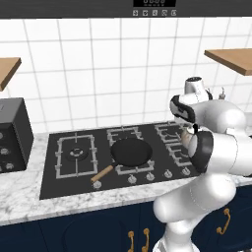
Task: Pick the kettle from the counter and place it on a stove burner. Then turn the burner on.
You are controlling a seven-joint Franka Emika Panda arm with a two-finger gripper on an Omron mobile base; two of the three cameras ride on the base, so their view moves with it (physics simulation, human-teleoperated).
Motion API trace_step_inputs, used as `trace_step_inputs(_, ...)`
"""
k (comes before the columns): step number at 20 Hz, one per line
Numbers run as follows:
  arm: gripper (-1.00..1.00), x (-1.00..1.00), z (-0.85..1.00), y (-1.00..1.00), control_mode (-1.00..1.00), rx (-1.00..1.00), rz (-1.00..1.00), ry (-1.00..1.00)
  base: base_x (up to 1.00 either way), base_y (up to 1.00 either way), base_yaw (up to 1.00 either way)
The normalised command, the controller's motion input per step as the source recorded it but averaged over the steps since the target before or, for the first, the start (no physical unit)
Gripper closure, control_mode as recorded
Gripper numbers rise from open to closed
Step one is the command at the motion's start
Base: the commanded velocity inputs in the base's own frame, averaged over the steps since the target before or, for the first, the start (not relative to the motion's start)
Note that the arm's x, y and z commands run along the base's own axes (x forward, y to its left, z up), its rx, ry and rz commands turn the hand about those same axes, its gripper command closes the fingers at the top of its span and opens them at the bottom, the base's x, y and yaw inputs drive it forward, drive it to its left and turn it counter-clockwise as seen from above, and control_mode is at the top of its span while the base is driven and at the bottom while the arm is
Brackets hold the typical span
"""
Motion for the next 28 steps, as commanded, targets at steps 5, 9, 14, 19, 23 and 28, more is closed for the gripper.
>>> trace_step_inputs(5,1.00,0.34,-0.16,0.00,-1.00,0.08,-0.01,0.00,0.00,0.00,0.00)
trace_step_inputs(9,1.00,0.26,-0.40,0.00,-1.00,0.11,0.00,0.04,0.00,0.00,0.00)
trace_step_inputs(14,1.00,0.16,-0.57,0.00,-1.00,0.01,0.00,0.07,0.00,0.00,0.00)
trace_step_inputs(19,-1.00,0.01,-0.06,0.00,-1.00,0.00,0.00,0.03,0.00,0.00,0.00)
trace_step_inputs(23,-1.00,-0.23,0.00,0.00,-1.00,0.00,0.00,0.00,0.00,0.00,0.00)
trace_step_inputs(28,-1.00,-0.20,0.06,0.00,-1.00,0.00,0.00,-0.02,0.00,0.00,0.00)
